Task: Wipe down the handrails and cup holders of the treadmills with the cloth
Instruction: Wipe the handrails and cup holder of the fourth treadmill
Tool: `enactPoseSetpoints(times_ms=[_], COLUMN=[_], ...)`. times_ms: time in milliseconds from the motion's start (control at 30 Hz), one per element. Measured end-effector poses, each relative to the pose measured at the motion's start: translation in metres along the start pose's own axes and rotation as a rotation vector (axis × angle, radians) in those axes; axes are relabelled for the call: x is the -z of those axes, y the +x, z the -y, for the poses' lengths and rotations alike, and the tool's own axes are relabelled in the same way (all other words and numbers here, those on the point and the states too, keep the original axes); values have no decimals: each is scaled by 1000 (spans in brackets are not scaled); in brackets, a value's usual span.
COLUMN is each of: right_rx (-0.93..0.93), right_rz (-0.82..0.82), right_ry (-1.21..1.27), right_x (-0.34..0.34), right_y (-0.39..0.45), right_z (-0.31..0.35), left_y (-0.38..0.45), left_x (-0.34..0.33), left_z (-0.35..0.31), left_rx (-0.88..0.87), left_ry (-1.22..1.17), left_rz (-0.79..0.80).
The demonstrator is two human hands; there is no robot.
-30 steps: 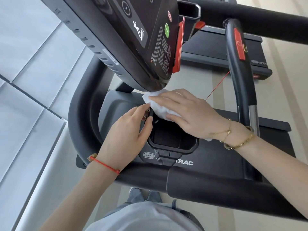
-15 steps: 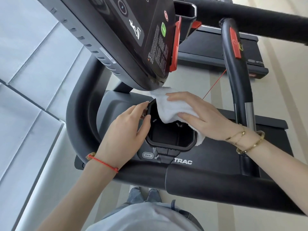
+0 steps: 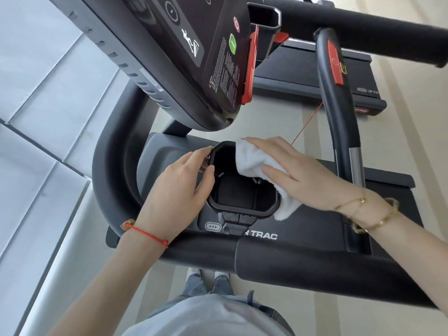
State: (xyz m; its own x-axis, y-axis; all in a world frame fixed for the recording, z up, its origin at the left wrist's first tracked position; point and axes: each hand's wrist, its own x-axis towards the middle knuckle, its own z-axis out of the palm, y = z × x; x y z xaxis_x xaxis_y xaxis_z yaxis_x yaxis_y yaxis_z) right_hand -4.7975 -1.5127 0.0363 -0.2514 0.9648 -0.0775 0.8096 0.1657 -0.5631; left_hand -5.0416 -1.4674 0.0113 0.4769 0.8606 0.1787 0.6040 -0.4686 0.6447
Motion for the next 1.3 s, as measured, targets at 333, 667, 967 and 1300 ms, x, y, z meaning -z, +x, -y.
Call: enactPoseSetpoints(times_ms=[333, 667, 967, 1300], right_rx=[-128, -440, -633, -595], right_rz=[-108, -295, -265, -289], right_ry=[46, 388, 614, 471], right_x=[-10, -33, -56, -39], right_y=[28, -2, -32, -14], right_z=[15, 28, 51, 51], left_y=[0, -1, -1, 0], left_x=[0, 0, 0, -1], left_z=[0, -2, -2, 0], left_rx=[-12, -17, -24, -23], left_ry=[2, -15, -17, -6], left_rz=[-5, -11, -13, 8])
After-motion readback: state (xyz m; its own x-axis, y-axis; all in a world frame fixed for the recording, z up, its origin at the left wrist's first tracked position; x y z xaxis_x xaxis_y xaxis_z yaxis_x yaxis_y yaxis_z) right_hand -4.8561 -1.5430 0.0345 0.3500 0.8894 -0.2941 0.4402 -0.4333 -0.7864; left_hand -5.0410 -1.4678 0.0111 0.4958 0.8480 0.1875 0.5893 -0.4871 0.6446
